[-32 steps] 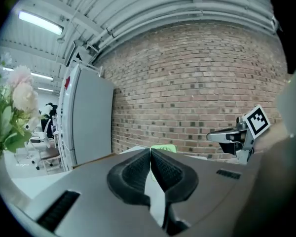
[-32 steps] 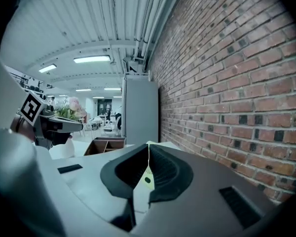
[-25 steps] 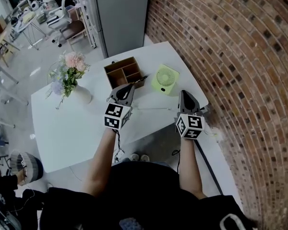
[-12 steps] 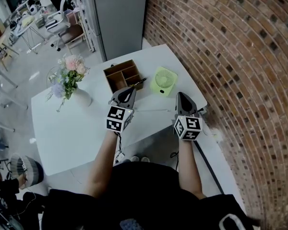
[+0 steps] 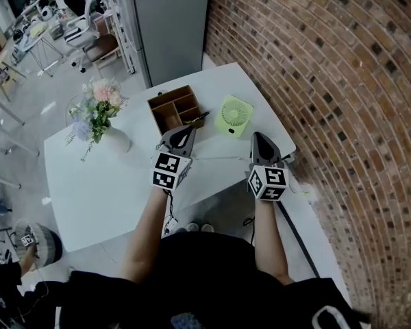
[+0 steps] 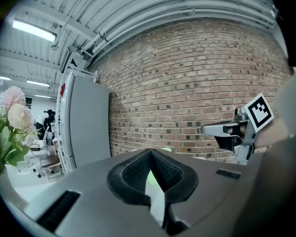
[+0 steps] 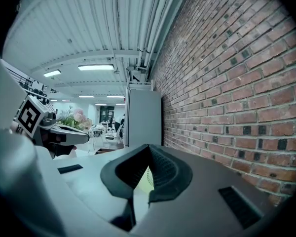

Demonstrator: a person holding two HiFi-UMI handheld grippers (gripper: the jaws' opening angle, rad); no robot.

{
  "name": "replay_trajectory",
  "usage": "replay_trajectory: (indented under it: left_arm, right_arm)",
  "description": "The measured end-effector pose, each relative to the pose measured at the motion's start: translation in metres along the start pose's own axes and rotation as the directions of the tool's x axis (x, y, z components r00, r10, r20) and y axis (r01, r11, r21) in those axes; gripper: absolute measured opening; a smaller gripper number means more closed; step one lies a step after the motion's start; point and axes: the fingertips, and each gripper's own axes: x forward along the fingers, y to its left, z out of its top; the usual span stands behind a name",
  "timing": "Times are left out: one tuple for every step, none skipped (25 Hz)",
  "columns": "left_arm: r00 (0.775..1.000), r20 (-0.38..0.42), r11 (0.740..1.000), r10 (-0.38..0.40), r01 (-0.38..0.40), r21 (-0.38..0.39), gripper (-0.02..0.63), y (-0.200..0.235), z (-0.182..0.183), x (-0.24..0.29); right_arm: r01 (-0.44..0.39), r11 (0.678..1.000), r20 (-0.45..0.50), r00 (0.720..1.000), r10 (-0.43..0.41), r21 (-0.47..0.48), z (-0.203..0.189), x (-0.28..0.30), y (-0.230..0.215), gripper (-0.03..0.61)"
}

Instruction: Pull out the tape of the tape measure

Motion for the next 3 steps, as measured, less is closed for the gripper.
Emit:
replay_trajectory:
  left_arm:
    - [1.000,-0.002,1.000,-0.001,0.001,0.000,0.021,0.0000,-0.0009,-0.0006]
    - [1.000,-0.004,1.000,-0.002,0.002,0.000,0.021,0.0000,-0.0017,-0.0011]
    - [1.000,-0.006,1.000,-0.004,0.004,0.000,0.021,0.0000,-0.0025,-0.0016]
  right_arm:
    - [0.000,1.000,0.000,1.000,0.000,0.000,-0.0002,-0.0002,0.0007,0.002]
    - [0.000,1.000,-0.001,1.000,0.000,0.001,-0.0002,-0.0003,0.0013,0.002]
    - [-0.001,1.000,-0.001,1.000,0.001,0.001,-0.0003,-0.0004,0.0019,0.002]
